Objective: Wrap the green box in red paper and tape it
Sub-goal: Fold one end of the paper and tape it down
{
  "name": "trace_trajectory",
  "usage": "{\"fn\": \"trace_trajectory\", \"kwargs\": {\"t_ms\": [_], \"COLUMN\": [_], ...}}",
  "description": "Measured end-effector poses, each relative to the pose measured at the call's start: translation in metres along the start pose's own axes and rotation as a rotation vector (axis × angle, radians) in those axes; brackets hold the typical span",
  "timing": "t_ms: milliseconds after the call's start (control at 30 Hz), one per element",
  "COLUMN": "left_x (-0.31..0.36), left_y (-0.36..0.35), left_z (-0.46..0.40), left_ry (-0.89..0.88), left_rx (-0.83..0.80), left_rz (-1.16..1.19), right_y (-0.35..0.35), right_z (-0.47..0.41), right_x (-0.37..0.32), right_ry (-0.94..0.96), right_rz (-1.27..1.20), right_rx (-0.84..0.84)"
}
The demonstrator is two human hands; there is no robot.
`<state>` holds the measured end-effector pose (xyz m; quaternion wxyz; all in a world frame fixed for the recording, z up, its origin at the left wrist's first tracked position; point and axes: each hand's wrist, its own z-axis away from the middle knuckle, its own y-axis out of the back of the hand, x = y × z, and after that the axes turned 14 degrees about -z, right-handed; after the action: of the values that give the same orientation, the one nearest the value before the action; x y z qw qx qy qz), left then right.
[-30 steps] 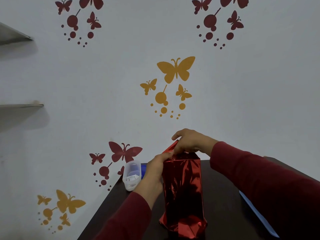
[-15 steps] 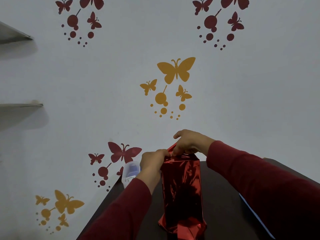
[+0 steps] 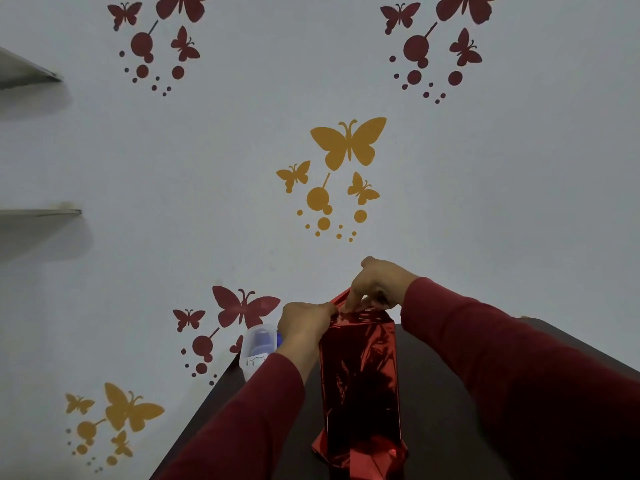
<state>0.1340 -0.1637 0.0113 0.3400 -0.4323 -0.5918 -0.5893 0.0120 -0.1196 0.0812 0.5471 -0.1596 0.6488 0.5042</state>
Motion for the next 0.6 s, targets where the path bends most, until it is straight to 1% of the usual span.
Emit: {"fn": "trace_trajectory", "kwargs": {"t_ms": [67,133,167,300,333,400,467,533,600], "left_x": [-0.001,-0.001,-0.001,-0.001,-0.002,-0.004,-0.005,-0.007,-0.006], "left_y": [0.001,0.002,0.002,0.001,0.001,0.002,0.003,0.002,0.001], "left_z": [0.000,0.002,0.003,0.003,0.002,0.001,0.001,0.000,-0.001], "left_ry": [0.000,-0.003,-0.007,-0.027,-0.029,-0.026,-0.022,-0.021,-0.025], "left_rx": [-0.001,0.002,-0.005,-0.005,-0.004,0.001,0.001,0.004,0.007], "left_rz": [-0.008,-0.014,-0.021,-0.037,-0.029,-0.026,-0.018,-0.013,-0.018], "right_y": [0.002,0.008,0.011,0.014,0.014,0.012,0.009,0.004,0.000], "right_z": [0.007,0.010,0.010,0.010,0.010,0.011,0.011,0.014,0.018], "right_x": [-0.002,0.000,0.002,0.009,0.010,0.013,0.019,0.025,0.028], "right_ry": [-0.044,0.009,0.019,-0.081,-0.073,0.022,0.100,0.128,0.137], "right_rz": [0.052,0.192,0.224,0.117,0.116,0.080,-0.024,-0.114,-0.102], "right_rx": [0.027,0.129,0.151,0.104,0.094,0.131,0.189,0.168,0.158]}}
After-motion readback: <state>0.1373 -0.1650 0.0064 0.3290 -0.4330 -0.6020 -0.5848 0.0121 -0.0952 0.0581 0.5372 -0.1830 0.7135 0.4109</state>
